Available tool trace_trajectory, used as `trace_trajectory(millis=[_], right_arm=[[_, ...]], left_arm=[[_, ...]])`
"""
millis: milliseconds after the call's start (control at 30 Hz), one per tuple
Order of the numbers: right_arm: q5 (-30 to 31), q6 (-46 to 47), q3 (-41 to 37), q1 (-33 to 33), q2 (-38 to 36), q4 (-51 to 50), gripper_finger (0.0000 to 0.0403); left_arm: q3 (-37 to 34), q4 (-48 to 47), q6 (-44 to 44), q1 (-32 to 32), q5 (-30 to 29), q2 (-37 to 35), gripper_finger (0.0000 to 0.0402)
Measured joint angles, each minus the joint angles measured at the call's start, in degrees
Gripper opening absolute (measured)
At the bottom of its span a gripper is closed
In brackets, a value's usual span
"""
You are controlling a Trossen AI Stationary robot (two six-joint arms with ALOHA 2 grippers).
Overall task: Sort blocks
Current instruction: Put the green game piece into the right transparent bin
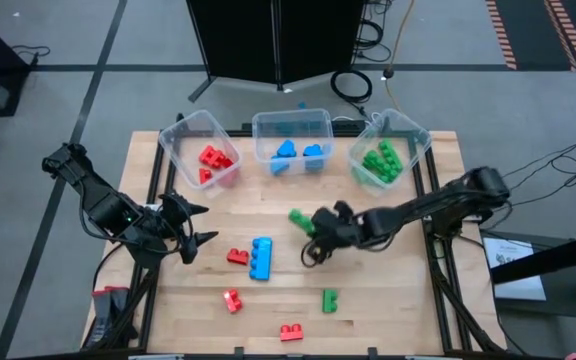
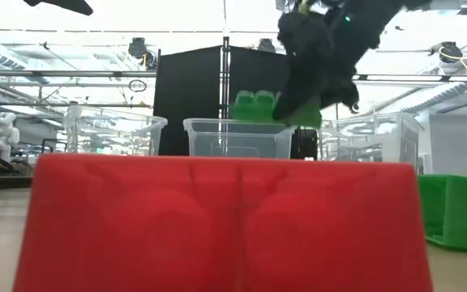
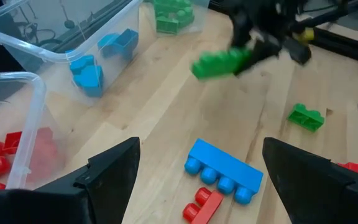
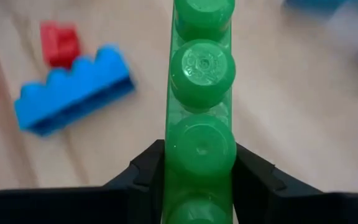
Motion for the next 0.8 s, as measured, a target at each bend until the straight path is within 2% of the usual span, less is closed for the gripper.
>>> trace_trajectory(millis=[267,433,667,800], right_arm=[[13.73,-6.78,2.82,-7.43,-17.30,-13.53,0.0119],[17.63,-5.66,2.81,-16.13,-25.32,-27.66,0.0119],[17.65,-4.48,2.77,-28.91,-26.85,-40.62,0.0119],[15.76,-7.92,2.77,-34.76,-25.24,-42.04,0.0119]], left_arm=[[0.00,-0.01,0.17,0.00,0.00,-0.02,0.0336],[0.00,-0.01,0.20,0.00,0.00,-0.02,0.0336],[0.00,0.02,0.20,0.02,0.00,-0.02,0.0336],[0.00,0.04,0.14,0.00,0.00,-0.02,0.0336]])
